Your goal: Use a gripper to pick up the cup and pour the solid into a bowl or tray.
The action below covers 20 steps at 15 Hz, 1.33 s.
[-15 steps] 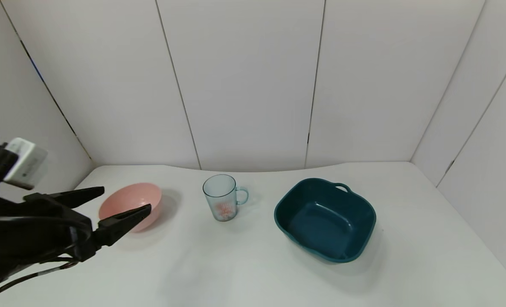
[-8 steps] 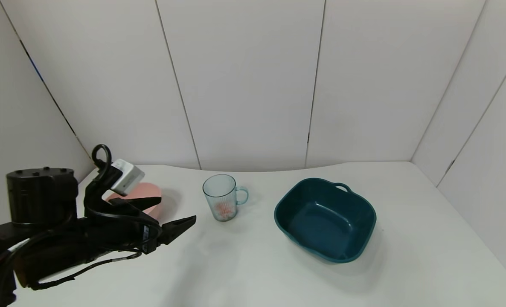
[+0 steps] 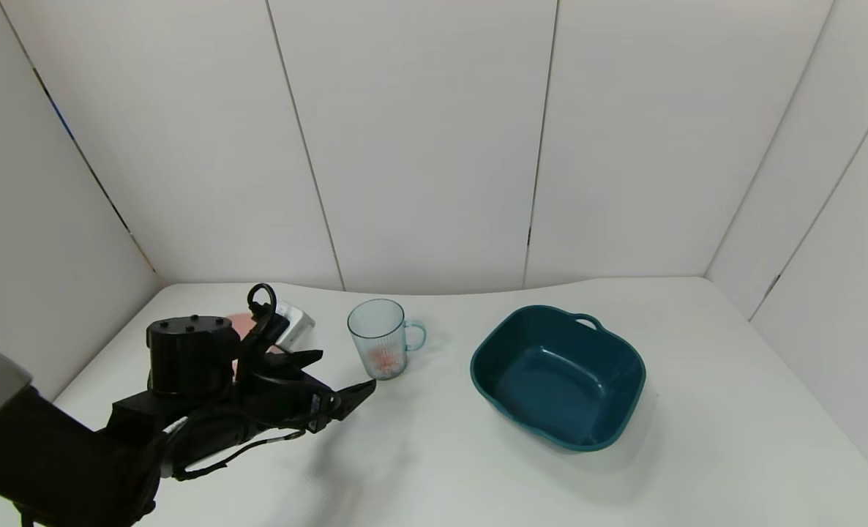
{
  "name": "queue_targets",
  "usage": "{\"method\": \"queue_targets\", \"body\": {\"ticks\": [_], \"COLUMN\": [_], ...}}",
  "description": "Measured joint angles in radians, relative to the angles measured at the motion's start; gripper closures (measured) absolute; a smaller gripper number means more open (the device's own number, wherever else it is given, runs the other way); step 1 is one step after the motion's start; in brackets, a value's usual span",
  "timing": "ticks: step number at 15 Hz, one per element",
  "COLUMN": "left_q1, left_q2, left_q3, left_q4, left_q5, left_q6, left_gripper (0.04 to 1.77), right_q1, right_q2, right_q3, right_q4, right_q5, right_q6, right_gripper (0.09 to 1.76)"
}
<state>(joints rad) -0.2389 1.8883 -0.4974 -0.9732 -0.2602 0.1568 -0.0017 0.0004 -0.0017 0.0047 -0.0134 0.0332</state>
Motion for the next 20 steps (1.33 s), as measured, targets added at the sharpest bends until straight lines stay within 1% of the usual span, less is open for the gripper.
{"method": "queue_targets", "body": {"ticks": [5,7,9,10,12,14,15,20], "left_q1": [-0.009,-0.008,-0.008,-0.008,-0.008,-0.008,-0.008,-0.016], "left_q2": [0.173,0.235,0.292,0.317,0.357,0.386,0.397,0.427], "left_q3": [0.042,0.054,0.056,0.049,0.026,-0.010,-0.026,-0.083], "left_q4": [-0.302,-0.405,-0.488,-0.512,-0.517,-0.512,-0.509,-0.500], "left_q5": [0.005,0.007,0.029,0.034,0.046,0.086,0.093,0.100], "left_q6": [-0.009,-0.012,-0.016,-0.024,-0.046,-0.070,-0.084,-0.094], "left_gripper": [0.09,0.09,0.09,0.09,0.09,0.09,0.09,0.09], "right_q1": [0.000,0.000,0.000,0.000,0.000,0.000,0.000,0.000], "right_q2": [0.000,0.000,0.000,0.000,0.000,0.000,0.000,0.000], "right_q3": [0.000,0.000,0.000,0.000,0.000,0.000,0.000,-0.001], "right_q4": [0.000,0.000,0.000,0.000,0.001,0.001,0.003,0.005], "right_q5": [0.000,0.000,0.000,0.000,0.000,0.000,-0.001,0.000], "right_q6": [0.000,0.000,0.000,0.000,0.000,-0.001,-0.001,-0.003], "right_gripper": [0.14,0.14,0.14,0.14,0.14,0.14,0.14,0.14]}}
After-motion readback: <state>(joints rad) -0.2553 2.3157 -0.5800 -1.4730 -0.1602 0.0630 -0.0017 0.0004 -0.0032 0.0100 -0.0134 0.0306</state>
